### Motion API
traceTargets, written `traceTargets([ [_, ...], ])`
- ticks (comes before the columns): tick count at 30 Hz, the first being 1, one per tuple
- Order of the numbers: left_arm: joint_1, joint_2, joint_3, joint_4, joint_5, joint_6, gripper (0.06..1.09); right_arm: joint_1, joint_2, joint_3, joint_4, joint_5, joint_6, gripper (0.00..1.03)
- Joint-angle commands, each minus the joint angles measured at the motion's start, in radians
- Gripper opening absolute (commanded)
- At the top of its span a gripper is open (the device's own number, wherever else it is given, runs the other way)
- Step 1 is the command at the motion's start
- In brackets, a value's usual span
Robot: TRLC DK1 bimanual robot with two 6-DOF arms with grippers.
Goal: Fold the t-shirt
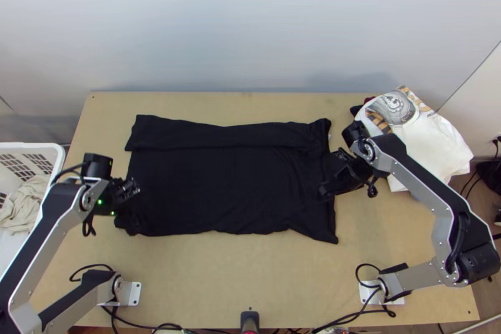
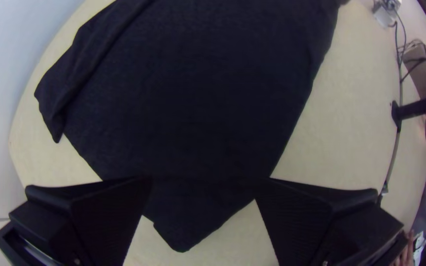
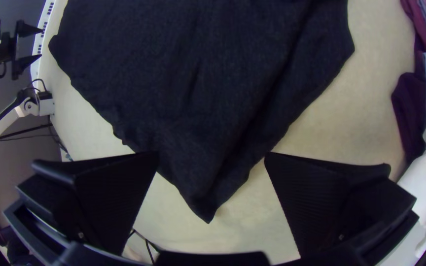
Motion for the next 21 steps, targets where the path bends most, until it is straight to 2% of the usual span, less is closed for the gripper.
traceTargets([
  [1, -0.005, -0.068, -0.106, -0.001, -0.046, 0.111, 1.02, 0.016, 0.030, -0.044, 0.046, -0.005, 0.015, 0.99],
  [13, -0.028, -0.057, -0.196, 0.088, -0.068, 0.144, 1.02, 0.017, 0.055, -0.102, 0.116, -0.004, 0.047, 0.97],
  [15, -0.025, -0.065, -0.210, 0.093, -0.073, 0.155, 1.02, 0.017, 0.046, -0.114, 0.116, -0.004, 0.047, 0.92],
  [21, -0.022, -0.105, -0.249, 0.090, -0.073, 0.183, 0.99, 0.017, 0.037, -0.133, 0.125, 0.001, 0.055, 0.92],
])
